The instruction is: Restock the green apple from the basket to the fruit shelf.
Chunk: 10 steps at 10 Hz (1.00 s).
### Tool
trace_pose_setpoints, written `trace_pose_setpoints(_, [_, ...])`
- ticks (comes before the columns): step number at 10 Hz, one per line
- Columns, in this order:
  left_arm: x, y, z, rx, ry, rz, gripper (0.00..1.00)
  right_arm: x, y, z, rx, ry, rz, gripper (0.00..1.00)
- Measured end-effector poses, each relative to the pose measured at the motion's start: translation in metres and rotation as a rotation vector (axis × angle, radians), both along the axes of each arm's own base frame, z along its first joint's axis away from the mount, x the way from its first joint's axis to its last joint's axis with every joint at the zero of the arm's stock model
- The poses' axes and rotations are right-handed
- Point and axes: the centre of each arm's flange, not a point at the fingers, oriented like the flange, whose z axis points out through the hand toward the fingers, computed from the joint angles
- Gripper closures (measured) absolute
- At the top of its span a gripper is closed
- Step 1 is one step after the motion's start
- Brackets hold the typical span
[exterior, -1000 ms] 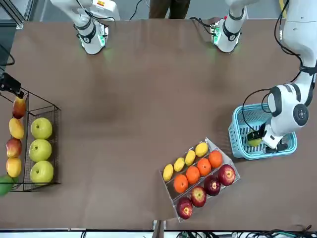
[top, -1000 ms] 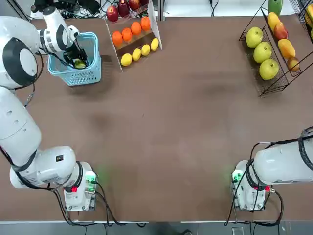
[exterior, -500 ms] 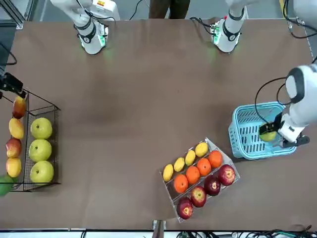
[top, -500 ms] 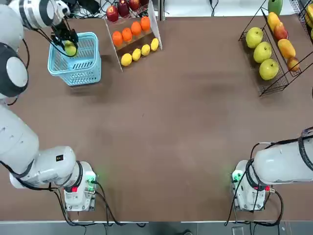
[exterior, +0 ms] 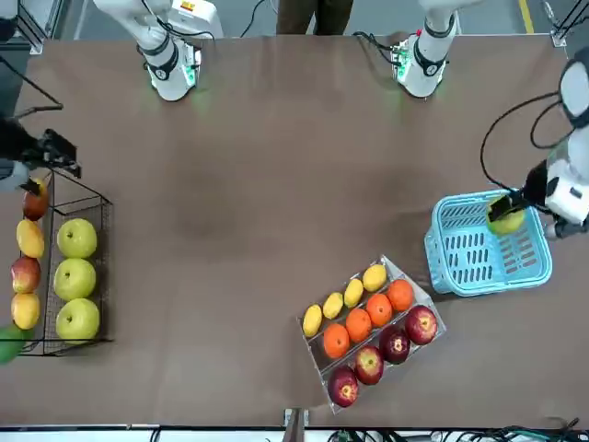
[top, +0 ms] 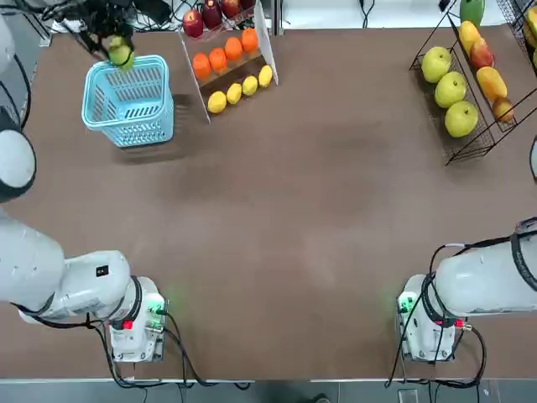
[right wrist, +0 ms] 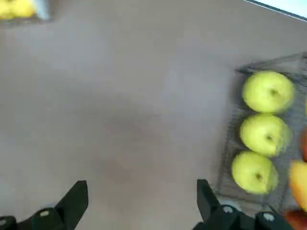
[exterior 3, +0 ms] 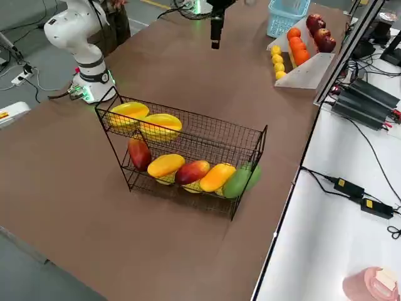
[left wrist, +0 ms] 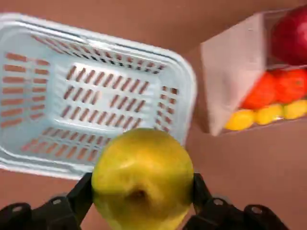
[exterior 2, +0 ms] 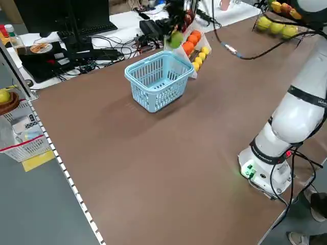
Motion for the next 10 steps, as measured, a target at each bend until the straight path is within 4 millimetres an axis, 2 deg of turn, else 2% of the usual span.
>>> trace_pose_setpoints(2, [-0.001,-0.085,0.020,-0.167,0.017,0.048,0.15,0.012,-0.004,-0.023,0.146,-0.025,0.225,0.00])
trace_pose_setpoints(3, [-0.001,-0.111,0.021,-0.251,0.037,0.043,0.15,0.019,-0.006,-0.032,0.237,-0.066,0.339,0.00])
trace_pose_setpoints(5, [0.006,-0.151,0.018,-0.401,0.019,0.048,0.15,0.035,-0.011,-0.059,0.405,-0.195,0.535,0.00])
trace_pose_setpoints(6, [0.006,-0.177,0.019,-0.450,-0.012,0.044,0.15,0.040,-0.014,-0.079,0.491,-0.263,0.612,0.00])
trace_pose_setpoints(8, [-0.002,-0.253,0.029,-0.526,-0.113,0.115,0.15,0.049,-0.019,-0.130,0.670,-0.394,0.718,0.00])
trace_pose_setpoints(9, [-0.012,-0.298,0.028,-0.572,-0.163,0.154,0.15,0.051,-0.012,-0.160,0.785,-0.467,0.728,0.00])
trace_pose_setpoints(10, [-0.023,-0.339,0.018,-0.601,-0.203,0.175,0.15,0.052,0.001,-0.189,0.898,-0.549,0.721,0.00])
